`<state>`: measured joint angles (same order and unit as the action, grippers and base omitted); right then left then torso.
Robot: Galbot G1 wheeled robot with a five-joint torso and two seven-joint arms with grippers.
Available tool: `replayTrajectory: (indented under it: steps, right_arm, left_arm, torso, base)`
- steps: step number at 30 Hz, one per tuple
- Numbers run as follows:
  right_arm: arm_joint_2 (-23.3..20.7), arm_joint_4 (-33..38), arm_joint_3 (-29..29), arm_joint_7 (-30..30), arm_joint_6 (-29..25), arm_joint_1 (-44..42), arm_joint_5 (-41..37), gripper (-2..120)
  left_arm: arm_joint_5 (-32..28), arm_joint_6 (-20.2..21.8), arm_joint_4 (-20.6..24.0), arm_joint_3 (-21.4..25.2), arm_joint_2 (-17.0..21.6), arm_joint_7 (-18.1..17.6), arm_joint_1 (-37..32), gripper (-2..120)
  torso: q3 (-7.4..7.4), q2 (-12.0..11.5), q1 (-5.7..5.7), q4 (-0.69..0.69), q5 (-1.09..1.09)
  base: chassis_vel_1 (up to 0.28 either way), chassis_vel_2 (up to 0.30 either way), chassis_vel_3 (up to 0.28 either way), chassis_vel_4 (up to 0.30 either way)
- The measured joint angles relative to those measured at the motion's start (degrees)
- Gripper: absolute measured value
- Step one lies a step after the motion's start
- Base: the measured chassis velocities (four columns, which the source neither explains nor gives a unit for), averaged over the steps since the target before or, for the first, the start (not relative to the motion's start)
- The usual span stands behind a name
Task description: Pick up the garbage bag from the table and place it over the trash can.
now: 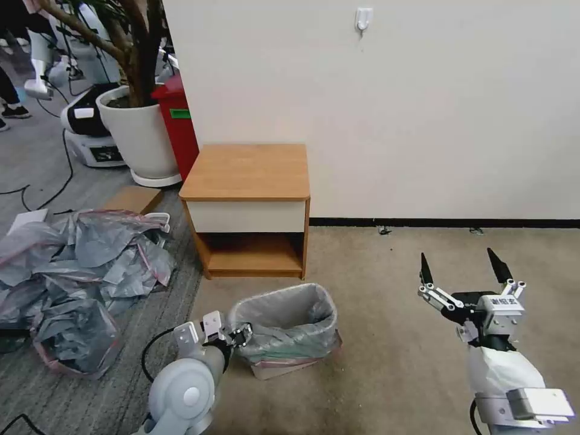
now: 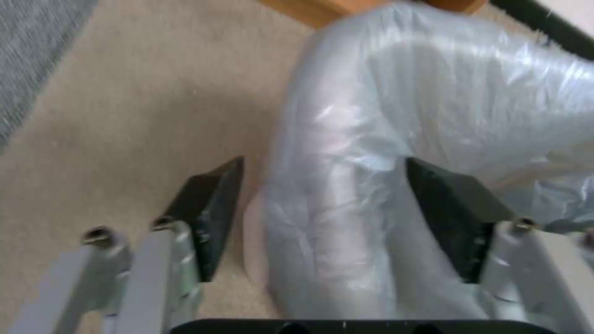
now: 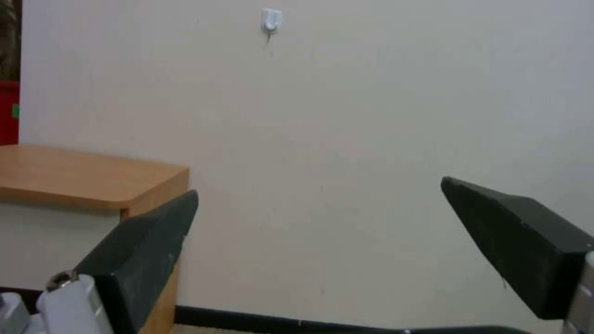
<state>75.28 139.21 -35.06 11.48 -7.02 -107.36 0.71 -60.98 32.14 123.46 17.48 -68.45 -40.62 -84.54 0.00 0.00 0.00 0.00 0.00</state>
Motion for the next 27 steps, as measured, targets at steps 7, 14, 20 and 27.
replayTrajectory:
  steps: [7,14,20,27]
  right_arm:
    - [-0.08,0.36,-0.71,-3.13,0.09,0.22,-4.72,100]
    - [0.48,0.32,-1.03,-4.75,-1.24,0.4,-6.61,100]
    - [0.19,-0.41,-1.56,-5.3,-4.35,0.63,-6.14,100]
    - [-0.22,-2.61,-0.43,-7.05,-3.56,0.92,-6.2,100]
  left_arm:
    - [2.16,-0.48,4.1,1.87,0.35,2.4,-3.31,97]
    - [9.64,-6.72,7.3,3.7,0.21,9.05,-6.58,100]
    - [29.94,-20.33,8.12,8.1,-1.83,20.21,-10.4,100]
    - [45.92,-34.75,9.23,13.64,-6.87,29.94,-15.42,100]
  torso:
    - [0.0,0.0,0.0,0.0,0.0]
    - [0.0,0.0,0.0,0.0,-0.01]
    - [0.0,0.0,0.0,0.0,0.0]
    - [0.0,0.0,0.0,0.0,0.0]
  base:
    - [0.0,0.0,0.0,0.0]
    - [0.0,0.0,0.0,0.0]
    - [0.0,0.0,0.0,0.0]
    - [0.0,0.0,0.0,0.0]
